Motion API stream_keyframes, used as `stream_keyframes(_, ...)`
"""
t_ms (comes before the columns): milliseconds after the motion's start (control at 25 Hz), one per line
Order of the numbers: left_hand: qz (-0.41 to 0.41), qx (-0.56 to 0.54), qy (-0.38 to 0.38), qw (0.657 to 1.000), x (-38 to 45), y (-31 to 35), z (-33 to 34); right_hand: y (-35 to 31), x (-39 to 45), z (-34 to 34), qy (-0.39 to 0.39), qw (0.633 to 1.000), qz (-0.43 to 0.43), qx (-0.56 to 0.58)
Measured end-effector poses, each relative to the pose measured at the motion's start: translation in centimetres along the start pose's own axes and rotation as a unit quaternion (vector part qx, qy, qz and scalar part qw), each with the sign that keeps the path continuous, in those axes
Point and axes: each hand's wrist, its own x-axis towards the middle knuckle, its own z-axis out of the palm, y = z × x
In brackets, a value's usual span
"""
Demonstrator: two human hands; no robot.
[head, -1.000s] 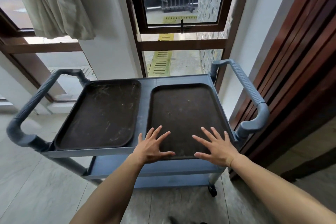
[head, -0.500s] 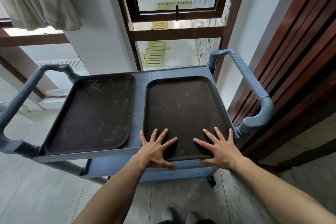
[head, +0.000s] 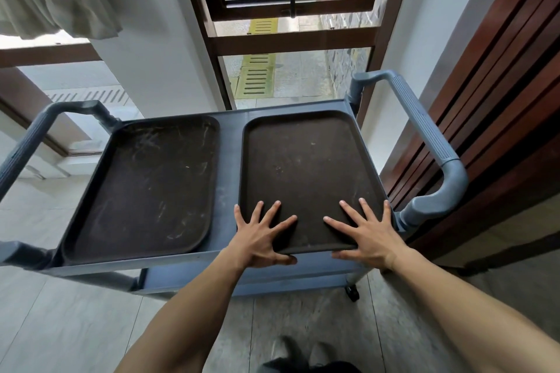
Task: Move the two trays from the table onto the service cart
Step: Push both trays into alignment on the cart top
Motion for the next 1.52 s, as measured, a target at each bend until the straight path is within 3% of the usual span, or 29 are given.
stream_keyframes(520,-0.008,-0.014,-0.016,1.0,3.7,-1.3,0.5,1.8,3.8,-0.1,-0.064,0.997,0.015,0.043)
stream_keyframes(1520,-0.067,-0.041,0.023,0.997,2.0,3.2,2.5,-0.5,2.8,0.7,-0.056,0.998,0.015,0.039)
